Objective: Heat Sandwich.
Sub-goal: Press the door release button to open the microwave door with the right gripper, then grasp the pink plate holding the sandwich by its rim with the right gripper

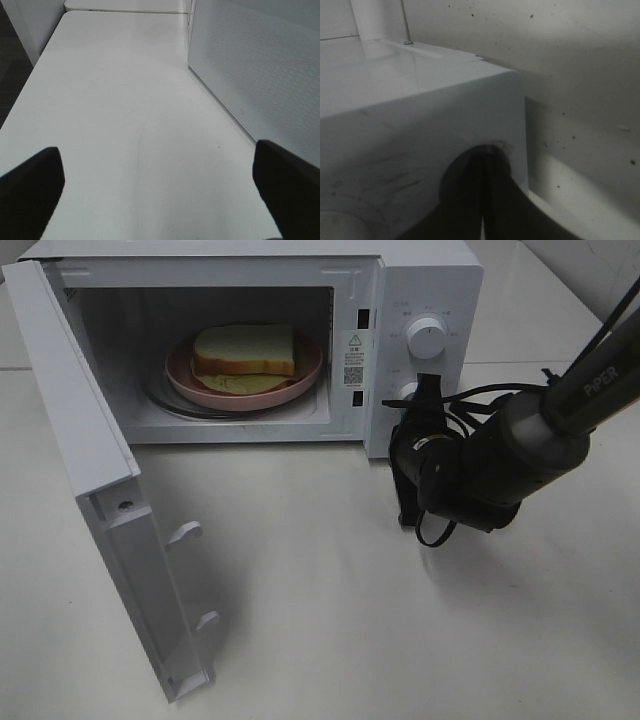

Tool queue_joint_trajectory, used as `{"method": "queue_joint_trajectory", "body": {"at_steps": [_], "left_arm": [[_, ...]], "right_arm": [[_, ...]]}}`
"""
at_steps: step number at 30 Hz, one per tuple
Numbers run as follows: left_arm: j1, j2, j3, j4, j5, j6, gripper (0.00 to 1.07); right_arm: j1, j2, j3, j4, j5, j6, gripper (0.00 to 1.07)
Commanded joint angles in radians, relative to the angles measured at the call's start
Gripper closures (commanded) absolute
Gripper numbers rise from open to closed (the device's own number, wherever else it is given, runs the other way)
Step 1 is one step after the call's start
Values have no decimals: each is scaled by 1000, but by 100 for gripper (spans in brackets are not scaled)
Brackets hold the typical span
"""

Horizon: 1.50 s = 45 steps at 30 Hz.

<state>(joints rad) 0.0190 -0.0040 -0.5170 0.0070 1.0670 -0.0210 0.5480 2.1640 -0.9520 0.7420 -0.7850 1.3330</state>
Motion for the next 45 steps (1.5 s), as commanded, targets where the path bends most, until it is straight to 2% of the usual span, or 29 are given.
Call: {"method": "queue_joint_trajectory", "body": {"at_steps": [1, 14, 25, 37, 40, 45], "left_arm": [[3, -7, 1, -1, 0, 0, 9], [3, -7, 1, -1, 0, 0, 9], [3, -7, 1, -1, 0, 0, 9], [3, -7, 1, -1, 0, 0, 9], [3, -7, 1, -1, 0, 0, 9], [3, -7, 1, -1, 0, 0, 9]], "right_arm": [[-22, -32, -54, -114, -99, -23, 107], [-20, -122, 95, -168, -29, -6, 107], [-20, -220, 204, -266, 27, 5, 107], [-20, -329, 285, -347, 123, -9, 107], [-20, -372, 296, -418, 211, -15, 107], [-20, -412, 296, -461, 302, -76, 107]]}}
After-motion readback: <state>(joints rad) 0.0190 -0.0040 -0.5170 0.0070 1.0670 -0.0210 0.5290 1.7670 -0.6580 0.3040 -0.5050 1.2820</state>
